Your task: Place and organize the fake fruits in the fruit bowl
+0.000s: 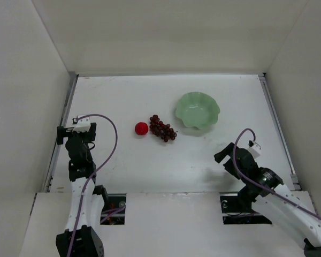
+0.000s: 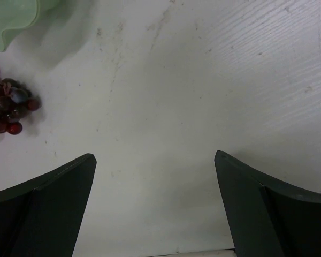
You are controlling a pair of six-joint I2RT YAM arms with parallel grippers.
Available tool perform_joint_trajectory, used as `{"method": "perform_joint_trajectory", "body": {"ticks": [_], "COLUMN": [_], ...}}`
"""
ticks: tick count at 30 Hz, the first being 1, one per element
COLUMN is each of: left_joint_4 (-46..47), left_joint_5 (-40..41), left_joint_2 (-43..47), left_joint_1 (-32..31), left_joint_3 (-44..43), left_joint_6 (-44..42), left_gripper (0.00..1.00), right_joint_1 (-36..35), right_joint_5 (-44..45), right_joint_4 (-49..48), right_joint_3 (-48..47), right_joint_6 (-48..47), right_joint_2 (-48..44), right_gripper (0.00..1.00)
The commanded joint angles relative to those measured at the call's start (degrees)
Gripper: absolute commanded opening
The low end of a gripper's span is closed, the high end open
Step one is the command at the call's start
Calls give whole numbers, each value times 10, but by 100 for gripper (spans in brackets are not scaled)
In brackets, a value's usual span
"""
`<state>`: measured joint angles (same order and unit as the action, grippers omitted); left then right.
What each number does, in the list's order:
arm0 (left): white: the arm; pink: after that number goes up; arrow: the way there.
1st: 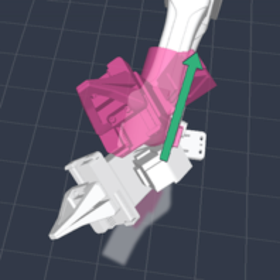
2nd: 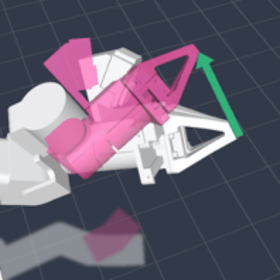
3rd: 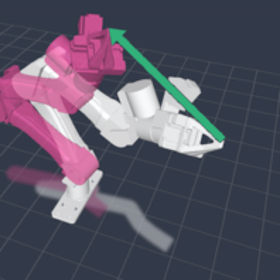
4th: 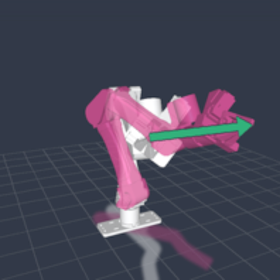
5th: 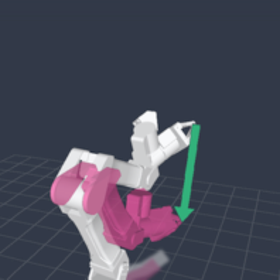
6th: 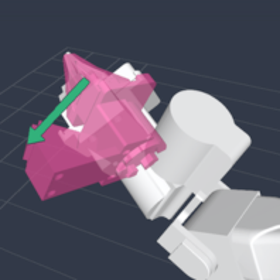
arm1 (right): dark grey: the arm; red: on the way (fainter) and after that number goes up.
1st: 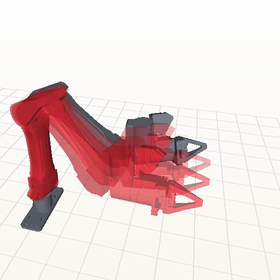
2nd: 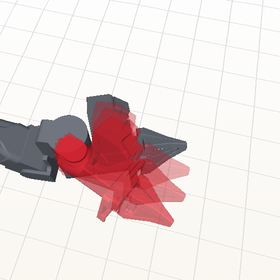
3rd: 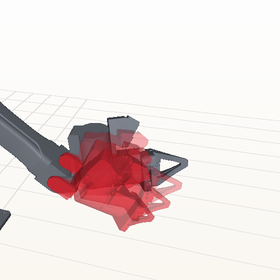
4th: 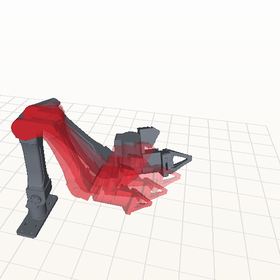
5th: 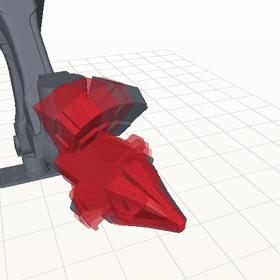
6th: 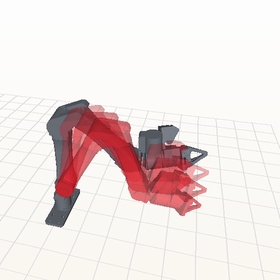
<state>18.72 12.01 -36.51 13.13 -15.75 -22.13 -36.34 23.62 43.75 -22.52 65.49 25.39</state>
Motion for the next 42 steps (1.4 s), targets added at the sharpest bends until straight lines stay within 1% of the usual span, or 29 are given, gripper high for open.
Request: {"method": "perform_joint_trajectory", "body": {"ticks": [1, 6, 9, 11, 14, 17, 19, 21, 23, 25, 27, 35, 37, 38, 41, 42], "left_joint_4": [26, 26, 1, -42, -121, -200, -235, -255, -283, -328, -356, -352, -345, -349, -354, -353], "left_joint_5": [-4, -2, -6, -23, -58, -69, -100, -162, -230, -301, -333, -358, -350, -341, -327, -327], "left_joint_2": [8, 7, 1, -16, -71, -162, -237, -314, -370, -414, -440, -525, -541, -553, -584, -588], "left_joint_1": [5, 1, -36, -94, -216, -339, -369, -364, -349, -339, -336, -333, -338, -338, -326, -322], "left_joint_3": [4, 4, -18, -59, -144, -243, -299, -350, -394, -430, -440, -451, -449, -452, -462, -462], "left_joint_6": [10, 6, -18, -57, -106, -101, -80, -36, -4, 10, 7, -12, -11, -9, -11, -13], "left_gripper": [100, 99, 99, 99, 100, 100, 100, 100, 100, 100, 100, 100, 100, 98, 80, 77], "right_joint_1": [14, 16, -6, -18, -20, -20, -20, -19, -14, -14, -17, -19, -20, -20, -20, -20], "right_joint_5": [15, 24, 70, 104, 143, 156, 146, 124, 108, 104, 107, 101, 101, 101, 101, 101], "right_joint_4": [21, 13, 11, 9, -15, -64, -113, -165, -196, -201, -196, -178, -178, -178, -178, -178], "right_joint_3": [-9, -34, -80, -121, -176, -202, -202, -193, -184, -180, -175, -162, -162, -162, -157, -154], "right_joint_6": [-14, -39, -82, -127, -232, -308, -342, -362, -364, -359, -351, -329, -328, -328, -323, -320], "right_joint_2": [2, 44, 62, 85, 141, 180, 184, 176, 165, 157, 150, 147, 146, 145, 134, 129], "right_gripper": [100, 100, 100, 100, 100, 100, 100, 100, 100, 100, 100, 100, 100, 100, 100, 100]}}
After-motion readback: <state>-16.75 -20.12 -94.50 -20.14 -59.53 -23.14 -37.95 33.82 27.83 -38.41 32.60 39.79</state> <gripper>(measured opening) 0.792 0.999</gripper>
